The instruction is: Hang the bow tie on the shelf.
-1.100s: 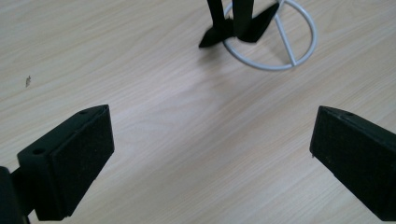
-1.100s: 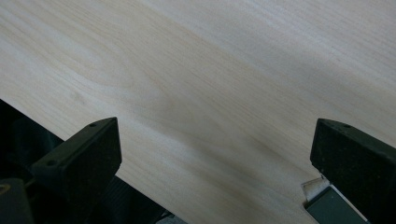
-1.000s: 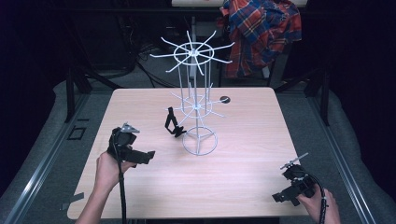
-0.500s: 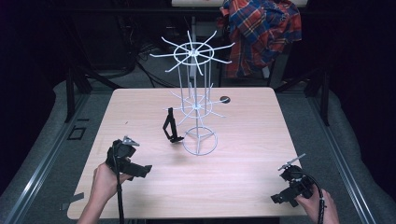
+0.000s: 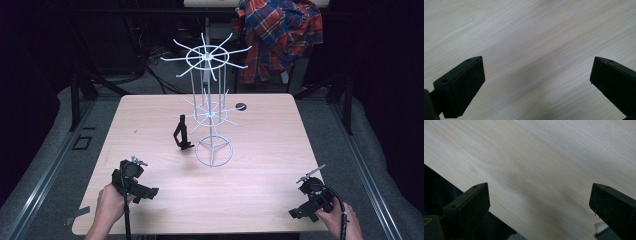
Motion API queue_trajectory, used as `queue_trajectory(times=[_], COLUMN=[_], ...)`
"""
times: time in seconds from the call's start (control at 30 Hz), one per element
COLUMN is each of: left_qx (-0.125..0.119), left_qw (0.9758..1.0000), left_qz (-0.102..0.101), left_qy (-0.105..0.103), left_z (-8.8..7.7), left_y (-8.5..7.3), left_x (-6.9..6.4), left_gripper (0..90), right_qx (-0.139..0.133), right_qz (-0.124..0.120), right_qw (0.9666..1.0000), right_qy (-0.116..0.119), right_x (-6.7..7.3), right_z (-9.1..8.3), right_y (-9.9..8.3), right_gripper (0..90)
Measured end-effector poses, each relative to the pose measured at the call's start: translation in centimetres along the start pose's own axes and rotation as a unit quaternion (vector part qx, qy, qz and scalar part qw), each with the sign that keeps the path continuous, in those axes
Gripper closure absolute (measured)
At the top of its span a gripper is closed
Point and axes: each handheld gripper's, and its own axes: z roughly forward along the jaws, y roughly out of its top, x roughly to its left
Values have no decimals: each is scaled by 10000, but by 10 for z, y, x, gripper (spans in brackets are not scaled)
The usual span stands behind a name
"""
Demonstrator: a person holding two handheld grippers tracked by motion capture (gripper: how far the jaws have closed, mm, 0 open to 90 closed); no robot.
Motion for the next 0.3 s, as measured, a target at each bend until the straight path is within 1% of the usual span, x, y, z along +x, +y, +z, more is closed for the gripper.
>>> queue_trajectory(times=[0.03, 0.07, 0.1, 0.13, 0.17, 0.2, 0.23, 0.27, 0.3], left_qx=[26, 49, 41, 65, 67, 85, 95, 102, 70], left_qw=[10000, 10000, 10000, 9999, 9999, 9998, 9998, 9997, 9996], left_qz=[-15, -21, -51, -24, -18, -26, -62, -83, -125], left_qy=[-18, -40, -55, -83, -140, -156, -179, -211, -252], left_z=[2, 3, 4, 5, 5, 6, 6, 7, 6], left_y=[1, 1, 1, 0, -1, -2, -3, -4, -4], left_x=[1, 2, 2, 3, 3, 3, 4, 4, 5], left_gripper=[0, 0, 0, 0, 0, 0, 0, 0, 0], right_qx=[193, 196, 197, 186, 46, 258, 248, 238, 241], right_qz=[-131, -191, -165, -180, -74, -267, -296, -297, -311], right_qw=[9997, 9996, 9997, 9996, 10000, 9993, 9993, 9992, 9992], right_qy=[18, -35, 13, -60, 18, 18, -2, -80, 8], right_x=[-2, -2, -2, -1, 1, 0, 1, 2, 3], right_z=[-2, -1, 1, 2, 4, 1, 1, 0, -1], right_y=[2, 4, 5, 5, 4, 6, 6, 5, 5], right_gripper=[27, 26, 26, 26, 26, 26, 25, 25, 25])
